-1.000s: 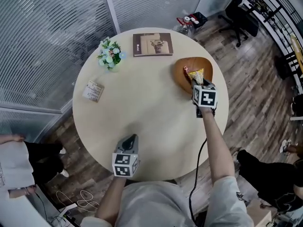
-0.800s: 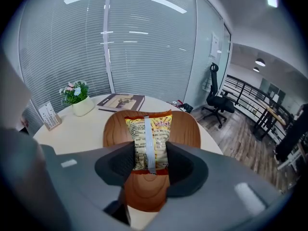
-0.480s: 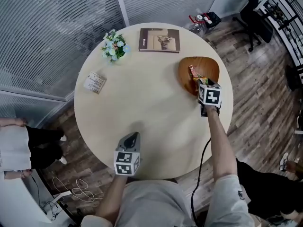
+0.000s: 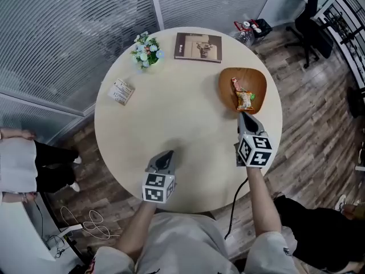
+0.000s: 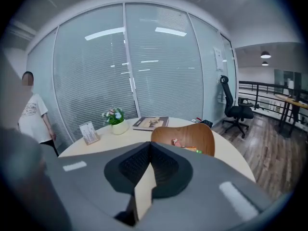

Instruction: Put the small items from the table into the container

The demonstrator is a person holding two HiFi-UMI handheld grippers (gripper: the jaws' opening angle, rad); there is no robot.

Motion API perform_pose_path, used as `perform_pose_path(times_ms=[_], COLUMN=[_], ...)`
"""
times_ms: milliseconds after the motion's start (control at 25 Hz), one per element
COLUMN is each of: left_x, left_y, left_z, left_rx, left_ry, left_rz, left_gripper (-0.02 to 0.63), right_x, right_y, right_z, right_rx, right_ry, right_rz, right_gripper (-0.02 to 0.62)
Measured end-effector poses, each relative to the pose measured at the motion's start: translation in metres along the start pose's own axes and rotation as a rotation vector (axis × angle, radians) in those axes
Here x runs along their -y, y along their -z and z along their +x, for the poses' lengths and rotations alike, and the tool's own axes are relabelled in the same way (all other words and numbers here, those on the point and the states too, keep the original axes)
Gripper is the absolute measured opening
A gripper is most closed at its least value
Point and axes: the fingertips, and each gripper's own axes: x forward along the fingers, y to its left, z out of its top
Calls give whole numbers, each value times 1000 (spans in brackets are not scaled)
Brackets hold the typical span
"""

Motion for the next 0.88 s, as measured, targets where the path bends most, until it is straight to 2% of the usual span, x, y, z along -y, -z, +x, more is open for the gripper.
perform_pose_path(times_ms=[120, 320, 440, 640, 880], left_x=[4, 6, 7, 7, 7], left_y=[0, 4, 12, 21, 28], left_z=[-3, -12, -18, -31, -39], left_rx=[10, 22, 22, 27, 35], left_ry=[6, 0, -8, -20, -26], left_rz=[8, 22, 26, 16, 9], left_gripper=[6, 6, 6, 6, 6], right_x=[-48, -104, -125, -154, -174], right_y=[29, 85, 118, 159, 169], right_z=[-28, -56, -67, -83, -92], right_rx=[-19, -85, -132, -192, -212], right_ry=[-62, -95, -102, -130, -168], right_rz=[4, 54, 84, 77, 53], right_gripper=[2, 2, 2, 2, 2])
